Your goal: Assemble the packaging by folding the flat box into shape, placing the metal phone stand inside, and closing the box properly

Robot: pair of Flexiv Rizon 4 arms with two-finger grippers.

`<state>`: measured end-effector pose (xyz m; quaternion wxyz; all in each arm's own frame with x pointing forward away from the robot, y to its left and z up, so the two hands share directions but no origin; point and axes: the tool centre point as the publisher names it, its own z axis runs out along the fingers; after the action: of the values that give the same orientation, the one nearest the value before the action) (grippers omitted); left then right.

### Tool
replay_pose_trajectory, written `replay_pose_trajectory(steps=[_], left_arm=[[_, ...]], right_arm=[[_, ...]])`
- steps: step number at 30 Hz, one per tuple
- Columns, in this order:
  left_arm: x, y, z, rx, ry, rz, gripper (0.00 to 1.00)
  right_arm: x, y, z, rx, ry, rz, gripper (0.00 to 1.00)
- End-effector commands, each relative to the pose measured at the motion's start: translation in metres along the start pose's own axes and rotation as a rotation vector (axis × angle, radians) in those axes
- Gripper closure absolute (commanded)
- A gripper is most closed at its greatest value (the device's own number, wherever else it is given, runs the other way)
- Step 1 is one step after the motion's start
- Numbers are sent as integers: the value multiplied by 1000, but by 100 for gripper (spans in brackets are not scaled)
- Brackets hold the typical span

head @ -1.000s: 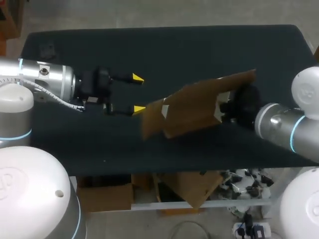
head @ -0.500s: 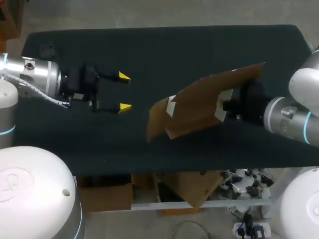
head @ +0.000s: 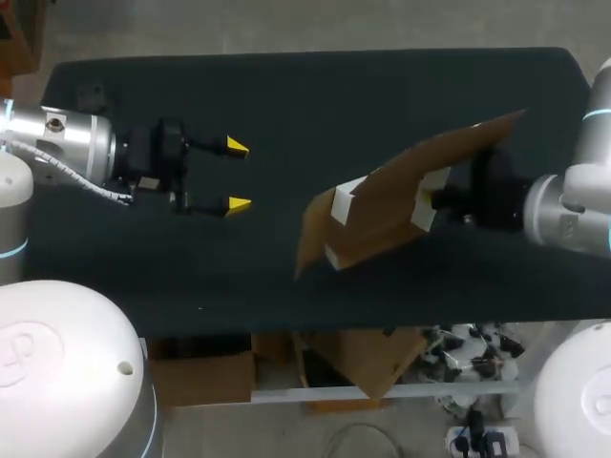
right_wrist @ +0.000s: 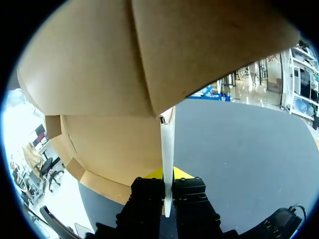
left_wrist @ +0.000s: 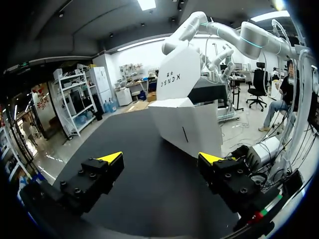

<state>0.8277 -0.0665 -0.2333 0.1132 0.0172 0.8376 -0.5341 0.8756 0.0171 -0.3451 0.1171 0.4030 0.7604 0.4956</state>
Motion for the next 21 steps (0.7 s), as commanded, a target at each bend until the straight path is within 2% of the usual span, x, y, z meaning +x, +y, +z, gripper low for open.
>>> replay_pose_trajectory(steps=[1,10,21], left_arm=[[-4,-1,0,-31,-1,16,0],[-10,2,-7,-115,-26,57,0],[-17,8,-12,-172,-24,79,0]], right_arm=[[-4,6,-3,30,137,8,100],[-9,12,-6,157,78,31,100],[-12,11,-12,284,12,96,100]])
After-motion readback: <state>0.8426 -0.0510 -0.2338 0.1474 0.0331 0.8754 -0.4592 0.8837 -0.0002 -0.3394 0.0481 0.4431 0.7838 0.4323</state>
